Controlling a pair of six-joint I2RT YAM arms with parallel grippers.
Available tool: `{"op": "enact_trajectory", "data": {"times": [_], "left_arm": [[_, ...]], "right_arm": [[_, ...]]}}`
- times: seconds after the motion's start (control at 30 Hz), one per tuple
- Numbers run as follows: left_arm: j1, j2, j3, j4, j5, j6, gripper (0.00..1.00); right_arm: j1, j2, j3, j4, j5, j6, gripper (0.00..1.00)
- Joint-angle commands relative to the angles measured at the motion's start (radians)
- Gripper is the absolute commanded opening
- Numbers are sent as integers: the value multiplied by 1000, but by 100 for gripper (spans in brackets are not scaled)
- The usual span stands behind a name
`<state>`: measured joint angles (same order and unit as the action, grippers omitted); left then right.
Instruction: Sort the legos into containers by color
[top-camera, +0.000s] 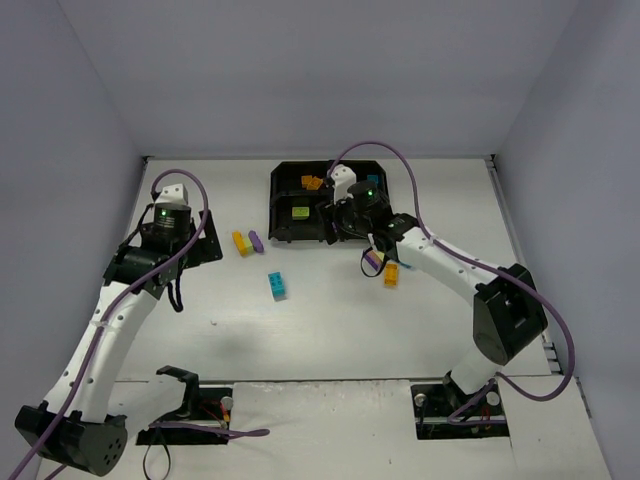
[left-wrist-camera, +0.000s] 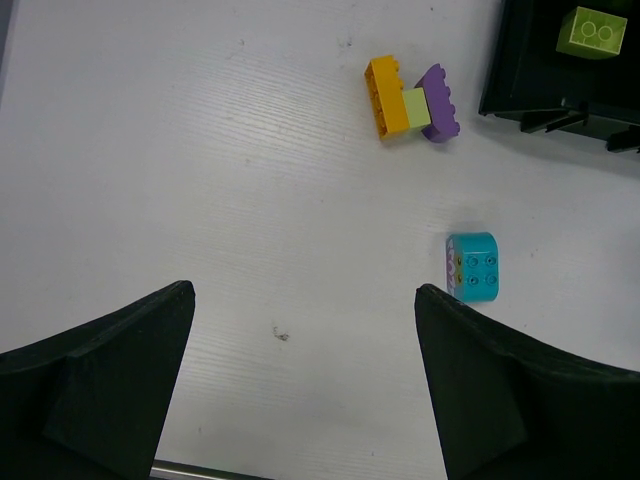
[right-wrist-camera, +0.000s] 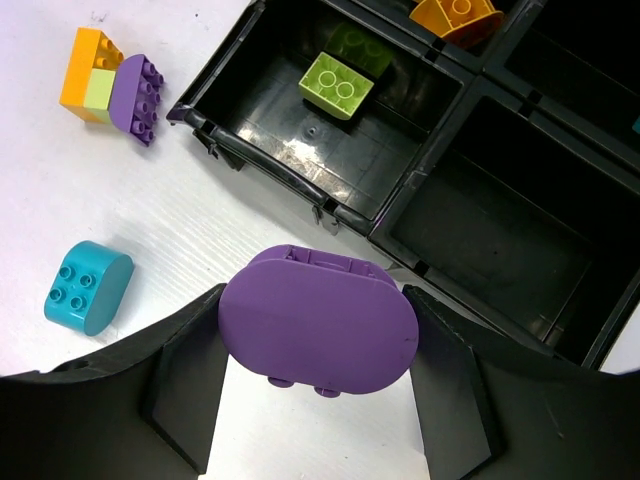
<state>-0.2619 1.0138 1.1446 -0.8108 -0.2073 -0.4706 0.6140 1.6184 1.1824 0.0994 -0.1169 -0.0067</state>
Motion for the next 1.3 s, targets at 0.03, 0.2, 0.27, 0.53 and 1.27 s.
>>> {"op": "enact_trajectory", "data": {"times": [0.03,0.2,0.27,0.53,1.27], "left_arm": [[-3,12,58,41,-12,29,85],[-3,20,69,36,-15,39,85],[-3,22,73,36,-17,43,85],[-3,20,80,58,9,47,85],[-3,-4,72,125,51,66,85]], "right_arm": [[-14,-57,65,40,31,7,0],[-23,-61,69,40,33,7,0],[-26,-63,74,39,36,7,0],[-45,-63,86,39,42,7,0],[-122,-43,149,43,54,57,0]]}}
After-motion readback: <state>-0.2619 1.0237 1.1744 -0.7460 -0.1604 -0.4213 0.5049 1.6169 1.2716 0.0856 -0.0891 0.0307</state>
